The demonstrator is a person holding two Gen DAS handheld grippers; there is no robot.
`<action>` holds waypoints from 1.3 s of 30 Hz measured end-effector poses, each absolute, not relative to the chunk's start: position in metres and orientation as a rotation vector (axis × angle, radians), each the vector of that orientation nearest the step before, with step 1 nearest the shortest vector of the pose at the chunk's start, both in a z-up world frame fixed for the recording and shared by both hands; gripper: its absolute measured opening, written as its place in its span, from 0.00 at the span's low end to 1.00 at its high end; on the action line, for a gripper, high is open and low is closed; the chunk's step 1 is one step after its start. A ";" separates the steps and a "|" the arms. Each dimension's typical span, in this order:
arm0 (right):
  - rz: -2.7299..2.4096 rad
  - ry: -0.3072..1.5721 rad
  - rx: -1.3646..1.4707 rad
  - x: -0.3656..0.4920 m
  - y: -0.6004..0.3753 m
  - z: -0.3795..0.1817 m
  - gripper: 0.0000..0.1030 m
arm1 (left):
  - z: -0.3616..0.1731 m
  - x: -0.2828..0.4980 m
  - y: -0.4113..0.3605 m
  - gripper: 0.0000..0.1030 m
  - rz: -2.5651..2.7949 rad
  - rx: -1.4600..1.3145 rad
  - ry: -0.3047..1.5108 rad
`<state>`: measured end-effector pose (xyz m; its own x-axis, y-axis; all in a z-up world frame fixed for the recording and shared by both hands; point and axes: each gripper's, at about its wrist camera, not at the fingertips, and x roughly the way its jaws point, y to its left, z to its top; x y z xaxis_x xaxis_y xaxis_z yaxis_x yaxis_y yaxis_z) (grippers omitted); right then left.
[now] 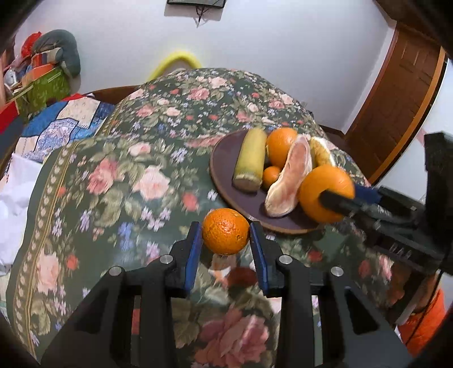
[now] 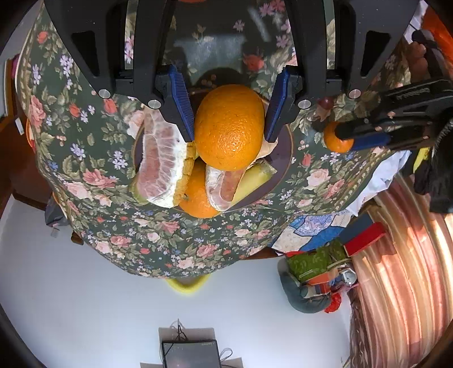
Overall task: Organize fruits
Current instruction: 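Place the large orange and the tangerine on the plate and open both tools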
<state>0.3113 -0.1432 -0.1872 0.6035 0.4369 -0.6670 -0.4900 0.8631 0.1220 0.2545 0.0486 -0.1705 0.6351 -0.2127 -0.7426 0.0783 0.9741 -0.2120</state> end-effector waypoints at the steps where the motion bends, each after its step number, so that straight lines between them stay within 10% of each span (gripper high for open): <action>1: 0.542 0.751 -0.079 0.312 -0.142 -0.188 0.45 | -0.169 0.258 0.046 0.33 -0.170 -0.162 0.864; 39: 0.568 0.704 -0.101 0.295 -0.138 -0.165 0.46 | -0.146 0.266 0.037 0.35 -0.159 -0.137 0.828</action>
<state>0.2947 -0.1378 -0.1653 0.6182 0.4594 -0.6378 -0.5256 0.8449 0.0991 0.2664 0.0368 -0.1464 0.6655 -0.1934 -0.7209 0.0865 0.9793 -0.1828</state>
